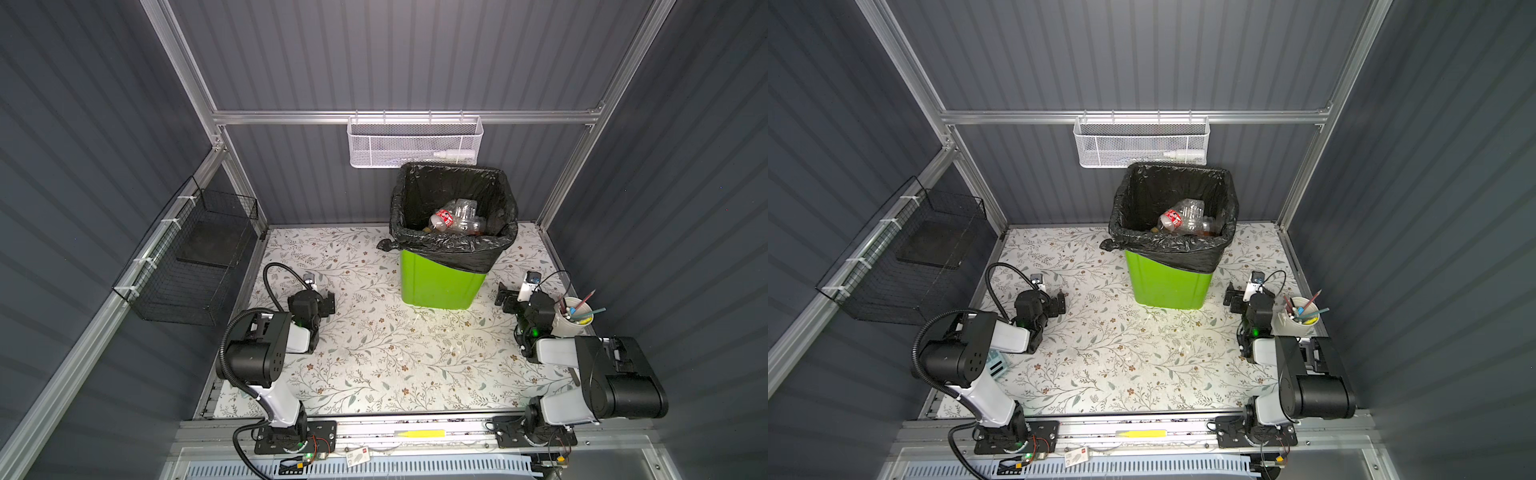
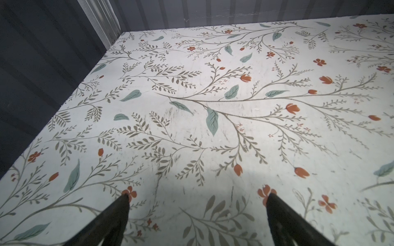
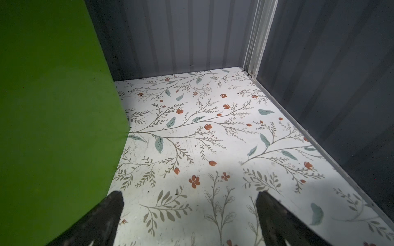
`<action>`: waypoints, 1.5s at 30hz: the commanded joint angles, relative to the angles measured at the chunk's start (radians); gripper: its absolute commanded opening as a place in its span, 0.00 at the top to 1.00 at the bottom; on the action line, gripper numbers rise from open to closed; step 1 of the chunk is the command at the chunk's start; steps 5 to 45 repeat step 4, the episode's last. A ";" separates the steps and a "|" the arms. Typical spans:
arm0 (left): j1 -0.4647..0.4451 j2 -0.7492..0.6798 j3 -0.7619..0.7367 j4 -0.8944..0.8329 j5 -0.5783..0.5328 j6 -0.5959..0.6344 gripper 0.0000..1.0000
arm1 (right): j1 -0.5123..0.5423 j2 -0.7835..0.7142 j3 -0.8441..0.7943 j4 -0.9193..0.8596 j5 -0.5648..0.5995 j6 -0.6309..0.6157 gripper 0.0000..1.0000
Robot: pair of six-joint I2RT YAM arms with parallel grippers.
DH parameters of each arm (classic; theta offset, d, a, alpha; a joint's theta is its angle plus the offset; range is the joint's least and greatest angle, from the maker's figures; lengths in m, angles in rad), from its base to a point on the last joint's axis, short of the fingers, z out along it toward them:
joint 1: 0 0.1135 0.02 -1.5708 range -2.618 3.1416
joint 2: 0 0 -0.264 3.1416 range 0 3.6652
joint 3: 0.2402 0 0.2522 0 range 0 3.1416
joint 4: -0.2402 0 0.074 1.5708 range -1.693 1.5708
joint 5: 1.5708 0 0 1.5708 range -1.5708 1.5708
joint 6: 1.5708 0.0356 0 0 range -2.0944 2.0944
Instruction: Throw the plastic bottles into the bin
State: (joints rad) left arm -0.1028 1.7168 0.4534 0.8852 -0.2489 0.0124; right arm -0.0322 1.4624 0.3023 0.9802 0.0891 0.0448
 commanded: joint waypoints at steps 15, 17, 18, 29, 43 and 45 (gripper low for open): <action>0.005 -0.002 0.010 0.037 0.007 0.014 0.00 | -0.005 0.001 0.012 0.025 -0.003 0.007 0.01; 0.005 -0.002 0.010 0.037 0.007 0.014 0.00 | -0.005 0.001 0.012 0.025 -0.003 0.007 0.01; 0.005 -0.002 0.010 0.037 0.007 0.014 0.00 | -0.005 0.001 0.012 0.025 -0.003 0.007 0.01; 0.005 -0.002 0.010 0.037 0.007 0.014 0.00 | -0.005 0.001 0.012 0.025 -0.003 0.007 0.01; 0.005 -0.002 0.010 0.037 0.007 0.014 0.00 | -0.005 0.001 0.012 0.025 -0.003 0.007 0.01; 0.005 -0.002 0.010 0.037 0.007 0.014 0.00 | -0.005 0.001 0.012 0.025 -0.003 0.007 0.01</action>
